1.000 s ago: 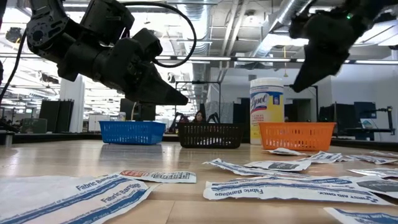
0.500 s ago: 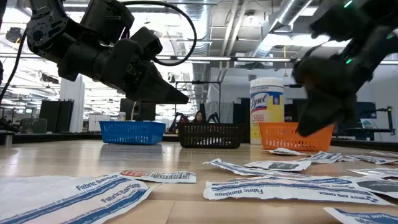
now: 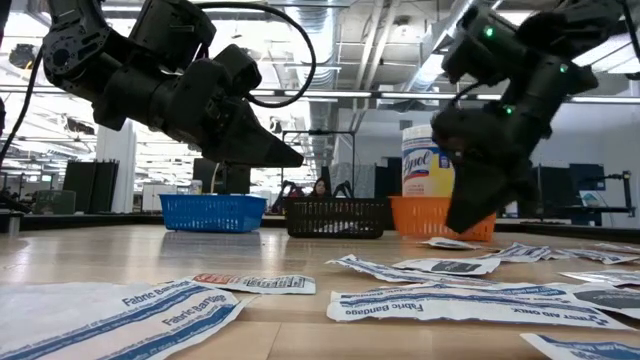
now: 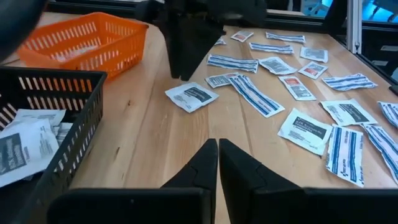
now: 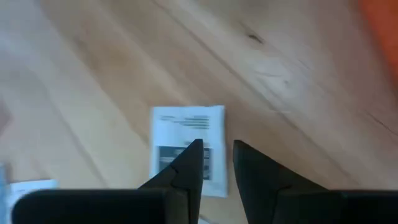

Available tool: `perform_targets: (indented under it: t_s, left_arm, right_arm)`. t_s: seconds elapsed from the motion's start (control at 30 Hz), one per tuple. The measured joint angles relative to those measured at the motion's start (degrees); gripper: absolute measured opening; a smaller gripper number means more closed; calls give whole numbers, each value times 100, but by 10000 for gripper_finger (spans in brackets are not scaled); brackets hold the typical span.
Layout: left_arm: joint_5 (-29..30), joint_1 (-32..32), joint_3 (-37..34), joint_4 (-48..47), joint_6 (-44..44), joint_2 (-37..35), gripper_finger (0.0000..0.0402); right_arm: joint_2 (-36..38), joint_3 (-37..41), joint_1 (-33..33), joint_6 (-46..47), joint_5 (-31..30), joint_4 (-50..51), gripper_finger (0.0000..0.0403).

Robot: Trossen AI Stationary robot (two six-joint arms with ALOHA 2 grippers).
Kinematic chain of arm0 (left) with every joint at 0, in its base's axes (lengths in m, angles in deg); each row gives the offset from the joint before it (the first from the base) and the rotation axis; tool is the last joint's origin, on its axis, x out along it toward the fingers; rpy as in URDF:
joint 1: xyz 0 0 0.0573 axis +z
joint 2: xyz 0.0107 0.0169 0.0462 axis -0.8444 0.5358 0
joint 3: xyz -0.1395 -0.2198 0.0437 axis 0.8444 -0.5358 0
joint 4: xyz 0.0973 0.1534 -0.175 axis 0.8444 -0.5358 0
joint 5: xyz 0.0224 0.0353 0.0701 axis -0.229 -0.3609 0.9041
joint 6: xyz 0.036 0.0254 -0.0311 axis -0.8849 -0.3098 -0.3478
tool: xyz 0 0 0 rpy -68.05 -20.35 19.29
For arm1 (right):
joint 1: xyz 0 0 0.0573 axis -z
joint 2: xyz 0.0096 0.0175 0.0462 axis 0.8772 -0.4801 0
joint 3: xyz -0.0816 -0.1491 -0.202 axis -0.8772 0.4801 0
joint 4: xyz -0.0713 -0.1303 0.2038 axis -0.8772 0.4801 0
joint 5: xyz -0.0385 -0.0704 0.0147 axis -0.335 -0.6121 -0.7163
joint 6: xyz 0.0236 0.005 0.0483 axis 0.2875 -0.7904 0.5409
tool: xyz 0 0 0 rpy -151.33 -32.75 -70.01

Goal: Pick & Place First Aid Supplies
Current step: Put the towelette pack into the black bin

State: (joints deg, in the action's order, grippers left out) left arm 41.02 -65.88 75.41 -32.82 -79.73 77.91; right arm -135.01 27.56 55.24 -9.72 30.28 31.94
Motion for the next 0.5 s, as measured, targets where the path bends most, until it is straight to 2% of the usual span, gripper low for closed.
perform_targets:
  t_s: [0.27,0.5]
  left_arm:
    - [2,0,0,0,2,0,17]
    - [2,0,0,0,2,0,17]
  right_arm:
    - [-15,-46,-185,32,0,68,81]
    - [-234,-46,97,53,-211,67,81]
